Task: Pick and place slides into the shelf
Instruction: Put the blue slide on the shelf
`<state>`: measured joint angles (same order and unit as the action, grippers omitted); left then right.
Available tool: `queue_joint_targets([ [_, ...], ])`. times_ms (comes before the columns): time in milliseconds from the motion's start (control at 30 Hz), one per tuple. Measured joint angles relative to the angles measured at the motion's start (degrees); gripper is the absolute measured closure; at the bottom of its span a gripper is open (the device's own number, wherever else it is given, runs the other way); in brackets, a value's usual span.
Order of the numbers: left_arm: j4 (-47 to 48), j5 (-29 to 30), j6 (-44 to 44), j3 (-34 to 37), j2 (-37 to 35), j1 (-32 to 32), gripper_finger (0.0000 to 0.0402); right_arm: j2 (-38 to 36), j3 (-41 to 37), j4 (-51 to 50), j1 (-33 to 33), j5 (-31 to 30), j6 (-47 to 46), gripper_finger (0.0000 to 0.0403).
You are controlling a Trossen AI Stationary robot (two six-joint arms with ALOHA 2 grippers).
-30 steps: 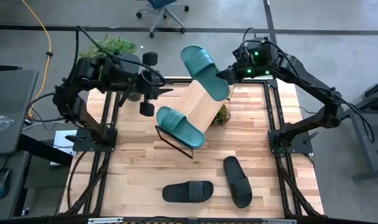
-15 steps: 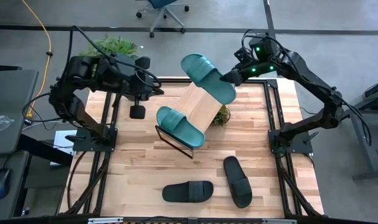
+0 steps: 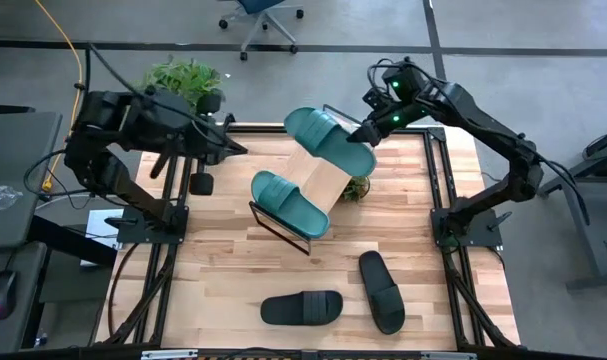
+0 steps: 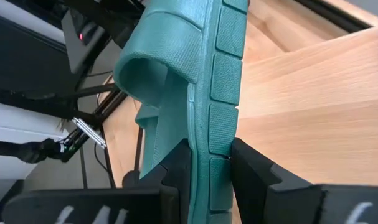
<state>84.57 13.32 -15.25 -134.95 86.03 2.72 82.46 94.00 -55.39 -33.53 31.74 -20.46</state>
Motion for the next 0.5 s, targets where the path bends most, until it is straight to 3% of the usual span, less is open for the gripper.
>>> queue_joint_targets([
  [500, 0.9, 2.9, 1.6, 0.0, -0.7, -2.7, 0.0401, 8.8, 0.0, -1.2, 4.7, 0.8, 1.5, 0.0332],
])
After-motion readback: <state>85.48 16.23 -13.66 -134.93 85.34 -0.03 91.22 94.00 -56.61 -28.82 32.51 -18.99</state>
